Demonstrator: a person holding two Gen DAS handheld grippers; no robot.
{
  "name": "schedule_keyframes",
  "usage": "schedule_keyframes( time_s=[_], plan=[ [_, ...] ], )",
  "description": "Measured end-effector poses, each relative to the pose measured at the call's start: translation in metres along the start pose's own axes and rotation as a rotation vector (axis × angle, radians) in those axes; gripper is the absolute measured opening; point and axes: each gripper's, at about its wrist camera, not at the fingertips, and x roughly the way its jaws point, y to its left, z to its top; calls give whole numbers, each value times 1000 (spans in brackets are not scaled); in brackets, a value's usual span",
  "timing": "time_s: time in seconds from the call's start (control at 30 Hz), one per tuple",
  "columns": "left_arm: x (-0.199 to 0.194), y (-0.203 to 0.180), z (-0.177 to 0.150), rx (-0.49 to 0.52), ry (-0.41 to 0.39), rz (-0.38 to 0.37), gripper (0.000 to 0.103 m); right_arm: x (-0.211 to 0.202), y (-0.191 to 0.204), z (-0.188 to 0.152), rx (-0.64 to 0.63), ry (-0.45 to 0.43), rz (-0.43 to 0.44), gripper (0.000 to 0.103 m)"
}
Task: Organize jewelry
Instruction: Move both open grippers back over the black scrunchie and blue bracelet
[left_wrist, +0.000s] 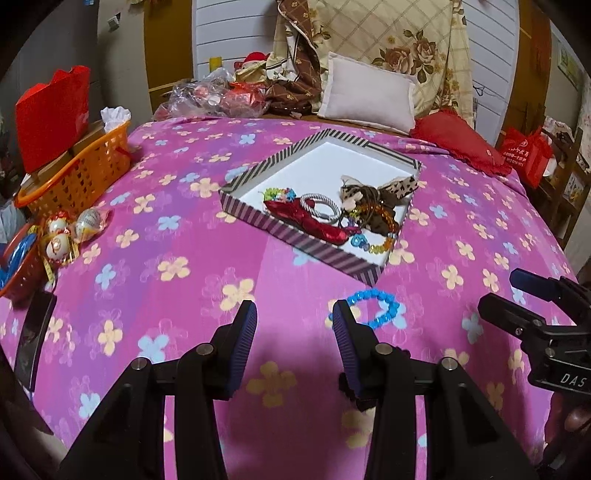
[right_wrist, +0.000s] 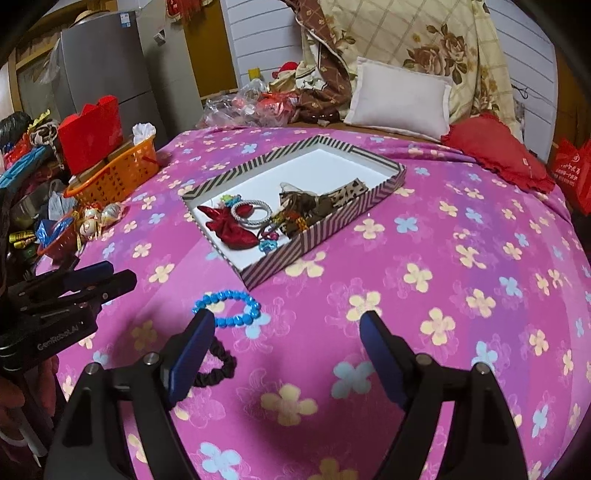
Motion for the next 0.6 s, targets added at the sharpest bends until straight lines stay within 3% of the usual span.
schedule_keyframes(
  time_s=[0.6],
  plan=[
    [4,2,-21,8,60,3,34,9,2,-10,-8,30,4,84]
  ],
)
